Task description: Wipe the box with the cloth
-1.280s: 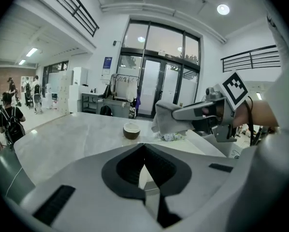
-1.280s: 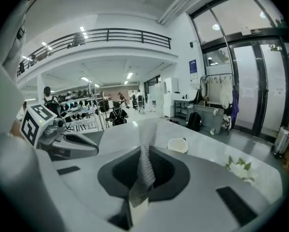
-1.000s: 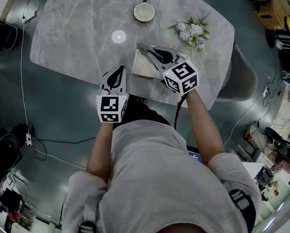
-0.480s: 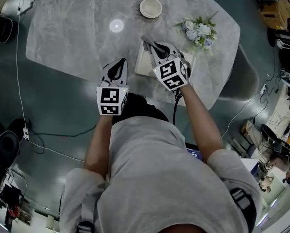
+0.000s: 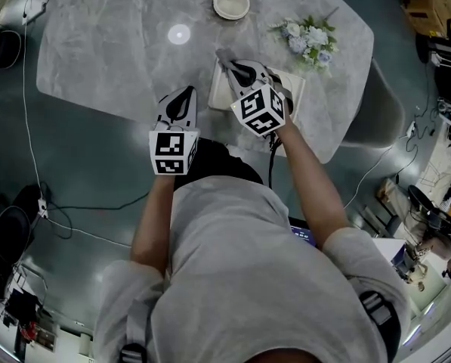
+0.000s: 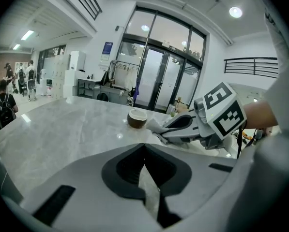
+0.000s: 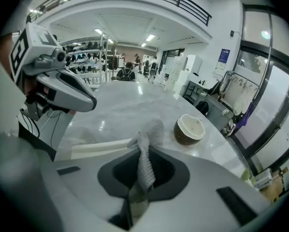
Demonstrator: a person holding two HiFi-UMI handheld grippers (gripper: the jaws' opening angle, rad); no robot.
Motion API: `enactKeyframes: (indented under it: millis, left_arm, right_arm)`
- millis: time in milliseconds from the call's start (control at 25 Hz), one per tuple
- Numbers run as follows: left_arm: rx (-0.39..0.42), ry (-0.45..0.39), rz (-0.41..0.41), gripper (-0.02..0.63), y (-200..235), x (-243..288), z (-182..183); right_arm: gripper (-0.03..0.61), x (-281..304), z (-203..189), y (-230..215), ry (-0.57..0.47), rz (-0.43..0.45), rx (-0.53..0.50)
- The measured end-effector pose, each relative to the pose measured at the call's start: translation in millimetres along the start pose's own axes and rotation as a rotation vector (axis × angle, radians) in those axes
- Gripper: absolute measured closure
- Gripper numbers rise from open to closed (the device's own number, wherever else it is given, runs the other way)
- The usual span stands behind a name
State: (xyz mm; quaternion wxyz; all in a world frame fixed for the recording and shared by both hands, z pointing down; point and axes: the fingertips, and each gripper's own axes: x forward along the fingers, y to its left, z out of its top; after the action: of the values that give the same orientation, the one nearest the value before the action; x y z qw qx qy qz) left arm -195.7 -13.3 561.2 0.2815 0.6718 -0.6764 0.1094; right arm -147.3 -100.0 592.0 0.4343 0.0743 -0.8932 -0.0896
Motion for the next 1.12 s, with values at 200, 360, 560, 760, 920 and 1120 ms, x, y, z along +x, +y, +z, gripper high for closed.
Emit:
enactKeyframes:
  millis: [200, 360, 560, 760, 920, 1120]
  left_arm:
    - [-0.001, 0.013, 0.0, 0.591, -5, -2, -11]
    - [-0.001, 0.019, 0.003, 0.591, -7, -6, -16]
    - [-0.004, 0.021, 0.009, 0.591, -9, -15, -22]
    - [-0.006, 0.022, 0.012, 0.591, -14, -20, -29]
    - [-0.005, 0.024, 0.016, 0.591, -15, -26, -32]
    - [0.001, 0.026, 0.014, 0.591, -20, -28, -34]
  right_arm:
    - [0.536, -5, -4, 17, 0.014, 0.053, -0.01]
    - [0.537, -11, -7, 31, 0.032, 0.056, -0.073]
    - [0.537, -20, -8, 46, 0.043, 0.062, -0.135]
    - [0.537, -26, -12, 58, 0.044, 0.046, -0.177]
    - [0.537, -33, -13, 70, 0.04, 0.057, -0.189]
    - [0.537, -42, -17, 88, 0.035, 0.076, -0.193]
